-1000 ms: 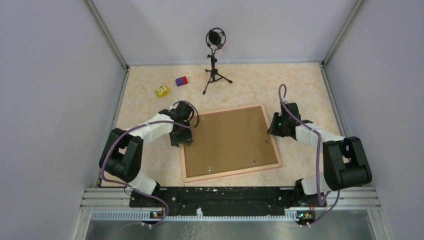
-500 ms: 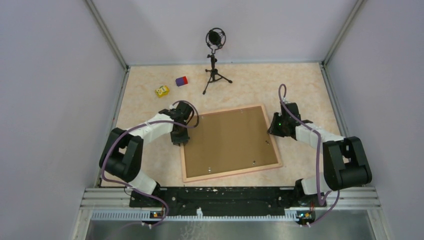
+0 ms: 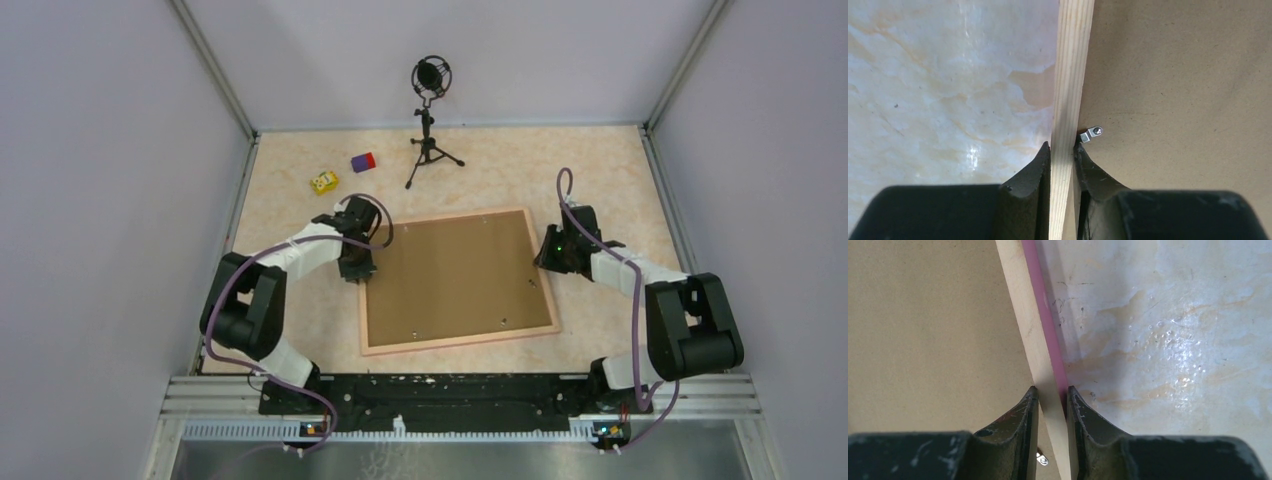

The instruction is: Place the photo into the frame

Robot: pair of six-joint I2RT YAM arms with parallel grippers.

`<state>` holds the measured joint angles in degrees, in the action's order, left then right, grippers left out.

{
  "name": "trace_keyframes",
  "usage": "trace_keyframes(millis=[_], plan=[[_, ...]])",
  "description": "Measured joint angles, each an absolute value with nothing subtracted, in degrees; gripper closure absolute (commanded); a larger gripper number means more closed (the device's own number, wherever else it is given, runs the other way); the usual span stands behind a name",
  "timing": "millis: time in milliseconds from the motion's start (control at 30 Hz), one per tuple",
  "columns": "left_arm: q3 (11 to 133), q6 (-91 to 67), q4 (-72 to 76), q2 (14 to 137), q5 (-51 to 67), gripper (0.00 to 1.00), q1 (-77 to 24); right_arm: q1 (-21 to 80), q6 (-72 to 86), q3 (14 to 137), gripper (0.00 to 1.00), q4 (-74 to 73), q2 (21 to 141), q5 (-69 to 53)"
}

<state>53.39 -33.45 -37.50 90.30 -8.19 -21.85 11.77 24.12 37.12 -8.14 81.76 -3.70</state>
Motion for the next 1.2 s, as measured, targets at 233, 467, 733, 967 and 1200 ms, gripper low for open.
trace_keyframes(millis=[233,467,733,967,1200], plan=[[58.98,-31.20,-34.46,95.26,-10.20,0.55,-21.06,11.77,26.26,33.47,1.00,-5.80,78.50,-2.94],[59.44,-28.49,-31.68,93.32,-8.82,0.07,-21.21,11.97,28.23,29.78,0.36,-12.19,71.13,-6.57],[56.25,-29.69,-39.70,76.27,-6.35,0.03,-23.66,16.16,20.14,46.59,0.15,-19.31,73.80,-3.33],[46.83,-31.83,-38.46,62.85,6.44,0.04,-42.15,24.27,7.27,82.26,0.15,-21.34,102.35,-11.05],[33.54,-40.16,-29.23,55.66,18.26,0.04,-46.61,25.21,-3.53,93.27,0.27,-26.61,117.47,-18.96]])
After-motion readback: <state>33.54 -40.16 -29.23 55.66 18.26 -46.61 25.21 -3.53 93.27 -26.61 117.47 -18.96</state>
